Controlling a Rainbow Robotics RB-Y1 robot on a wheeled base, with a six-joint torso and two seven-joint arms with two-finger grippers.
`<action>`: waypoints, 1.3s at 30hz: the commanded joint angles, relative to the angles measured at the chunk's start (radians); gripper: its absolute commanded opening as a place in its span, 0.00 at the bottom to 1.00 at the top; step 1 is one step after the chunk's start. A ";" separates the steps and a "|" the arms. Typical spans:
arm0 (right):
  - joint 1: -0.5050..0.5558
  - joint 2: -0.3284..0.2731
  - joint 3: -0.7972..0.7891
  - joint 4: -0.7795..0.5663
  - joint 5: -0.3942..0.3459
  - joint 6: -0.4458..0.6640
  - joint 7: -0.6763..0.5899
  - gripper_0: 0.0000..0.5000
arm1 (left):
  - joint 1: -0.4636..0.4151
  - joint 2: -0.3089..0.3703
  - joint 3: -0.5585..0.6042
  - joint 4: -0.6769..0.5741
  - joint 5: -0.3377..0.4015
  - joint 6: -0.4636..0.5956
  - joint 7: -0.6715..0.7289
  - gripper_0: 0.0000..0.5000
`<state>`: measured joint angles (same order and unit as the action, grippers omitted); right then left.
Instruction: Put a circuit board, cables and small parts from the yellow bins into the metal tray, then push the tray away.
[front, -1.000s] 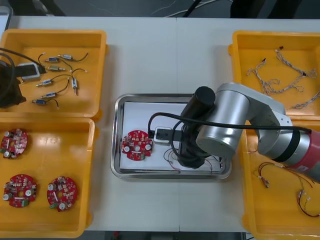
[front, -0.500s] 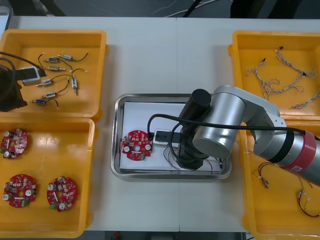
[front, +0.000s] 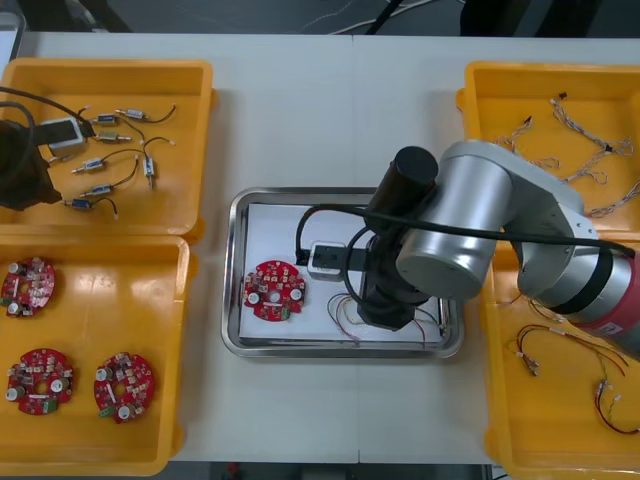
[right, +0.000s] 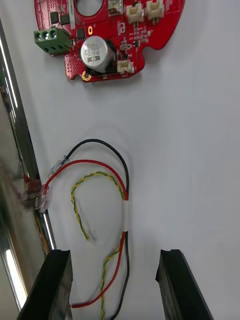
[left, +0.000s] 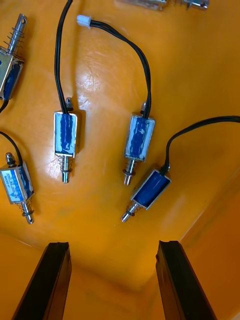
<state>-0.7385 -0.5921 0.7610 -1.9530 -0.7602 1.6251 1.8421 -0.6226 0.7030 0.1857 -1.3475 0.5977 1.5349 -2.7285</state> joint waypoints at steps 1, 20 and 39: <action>-0.030 -0.002 -0.112 -0.081 -0.024 0.076 0.016 1.00 | -0.049 -0.028 -0.020 0.005 -0.018 -0.035 0.023 1.00; 0.022 -0.023 -0.477 -0.156 -0.130 0.295 -0.296 1.00 | -0.066 -0.054 -0.075 0.105 -0.021 -0.117 0.023 1.00; 0.223 -0.158 -0.684 -0.300 -0.165 0.295 -0.725 1.00 | -0.052 -0.057 -0.074 0.146 0.002 -0.127 0.023 0.93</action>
<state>-0.5679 -0.7003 0.1467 -2.2009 -0.9092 1.9163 1.1510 -0.6460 0.6552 0.1229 -1.1989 0.5905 1.4217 -2.7285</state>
